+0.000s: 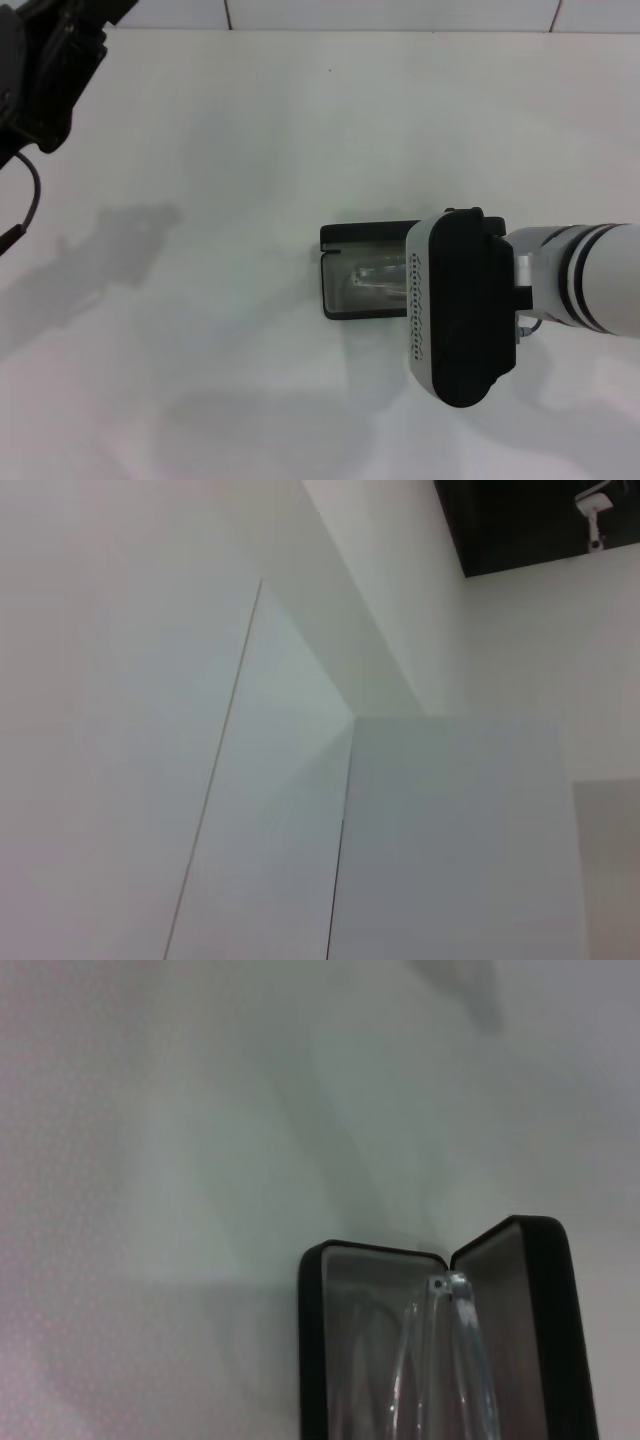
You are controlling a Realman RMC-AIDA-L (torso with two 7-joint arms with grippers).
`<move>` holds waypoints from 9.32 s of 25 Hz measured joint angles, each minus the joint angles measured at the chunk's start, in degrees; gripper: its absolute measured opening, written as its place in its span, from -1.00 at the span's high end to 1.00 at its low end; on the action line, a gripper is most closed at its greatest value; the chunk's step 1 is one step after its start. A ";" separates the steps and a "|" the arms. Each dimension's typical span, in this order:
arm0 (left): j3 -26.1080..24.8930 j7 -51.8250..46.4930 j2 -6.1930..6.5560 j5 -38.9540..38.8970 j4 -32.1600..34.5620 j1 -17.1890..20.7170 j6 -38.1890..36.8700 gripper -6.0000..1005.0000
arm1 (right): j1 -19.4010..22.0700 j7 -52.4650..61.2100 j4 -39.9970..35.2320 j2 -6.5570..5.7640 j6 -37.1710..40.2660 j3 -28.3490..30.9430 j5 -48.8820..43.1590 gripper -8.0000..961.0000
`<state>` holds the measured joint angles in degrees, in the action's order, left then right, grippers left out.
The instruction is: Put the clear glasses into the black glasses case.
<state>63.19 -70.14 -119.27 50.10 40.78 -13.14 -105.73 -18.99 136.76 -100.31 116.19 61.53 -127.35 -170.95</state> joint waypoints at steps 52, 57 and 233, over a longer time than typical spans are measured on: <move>-1.56 0.09 -0.17 -0.18 -1.14 0.40 -1.93 0.80 | 1.02 0.67 -1.40 0.00 -0.72 -0.45 0.03 0.63; -1.58 0.07 0.05 -0.17 -1.14 0.40 -2.30 0.80 | 2.01 0.94 -3.01 0.00 -0.58 -0.28 0.53 0.62; -3.73 -8.05 8.58 35.20 4.23 -6.94 -4.32 -0.23 | -4.41 -62.77 56.76 -0.04 40.37 53.78 98.15 -0.59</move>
<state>59.46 -78.18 -110.68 85.30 45.01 -20.08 -110.05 -23.40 73.99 -43.55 116.14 101.90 -73.56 -72.80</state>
